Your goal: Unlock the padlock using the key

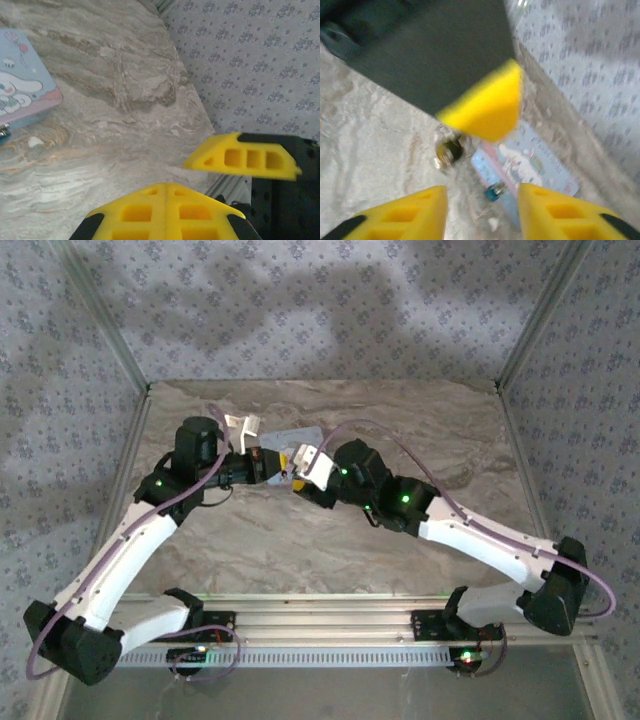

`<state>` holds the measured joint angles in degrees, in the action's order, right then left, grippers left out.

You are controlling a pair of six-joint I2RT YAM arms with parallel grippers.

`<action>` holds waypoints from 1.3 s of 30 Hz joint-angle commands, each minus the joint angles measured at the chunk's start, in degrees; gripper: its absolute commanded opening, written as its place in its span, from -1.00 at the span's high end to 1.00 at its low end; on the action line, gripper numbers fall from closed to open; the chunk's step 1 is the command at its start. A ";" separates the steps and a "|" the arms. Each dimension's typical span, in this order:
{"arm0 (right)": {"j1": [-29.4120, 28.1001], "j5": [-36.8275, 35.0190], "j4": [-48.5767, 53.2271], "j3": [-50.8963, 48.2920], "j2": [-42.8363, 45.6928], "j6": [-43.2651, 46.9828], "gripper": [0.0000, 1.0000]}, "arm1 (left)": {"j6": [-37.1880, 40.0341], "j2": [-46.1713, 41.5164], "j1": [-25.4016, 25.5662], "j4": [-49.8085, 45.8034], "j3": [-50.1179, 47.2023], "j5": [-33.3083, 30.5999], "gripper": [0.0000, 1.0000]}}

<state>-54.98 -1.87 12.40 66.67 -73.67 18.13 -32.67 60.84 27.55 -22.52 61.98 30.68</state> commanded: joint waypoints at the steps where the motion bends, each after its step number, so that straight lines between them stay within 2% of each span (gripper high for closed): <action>1: 4.34 10.48 -2.03 -3.53 6.02 -10.98 -0.10 | 9.51 -2.11 0.49 -0.91 0.68 -2.14 1.00; 6: 15.34 28.86 -7.32 -8.31 11.77 -29.04 -0.19 | 20.39 -3.62 0.46 -1.89 3.04 2.49 1.00; 10: 18.15 35.35 -11.09 -9.02 13.30 -35.86 -0.22 | 25.46 -2.78 0.49 -1.99 6.29 10.31 1.00; 15: 17.47 39.63 -15.28 -8.08 12.00 -39.05 -0.21 | 25.73 0.02 0.44 -0.79 9.96 18.23 1.00; 19: 15.65 39.40 -14.77 -6.50 10.81 -36.92 -0.19 | 23.59 1.84 0.48 0.37 11.80 22.28 1.00; 30: 10.48 42.30 -12.36 1.16 2.65 -34.64 -0.08 | 22.29 4.76 0.48 -3.27 14.21 28.73 1.00; 31: 10.27 42.30 -12.39 1.13 2.15 -34.57 -0.03 | 22.38 4.73 0.46 -3.48 14.14 29.15 1.00; 33: 10.03 42.05 -12.40 3.30 0.91 -34.56 0.20 | 22.79 4.95 0.46 -4.37 14.15 29.83 1.00; 38: 10.25 40.76 -11.95 4.19 -0.89 -34.80 1.00 | 23.43 5.13 0.47 -5.85 14.10 30.69 1.00; 39: 10.52 40.31 -12.36 3.96 -0.98 -35.27 1.00 | 23.52 5.02 0.43 -5.93 14.05 30.52 1.00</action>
<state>-44.69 40.14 1.23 68.42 -73.41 -17.08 -9.89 65.78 27.00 -26.48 74.11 57.01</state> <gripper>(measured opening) 0.038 0.061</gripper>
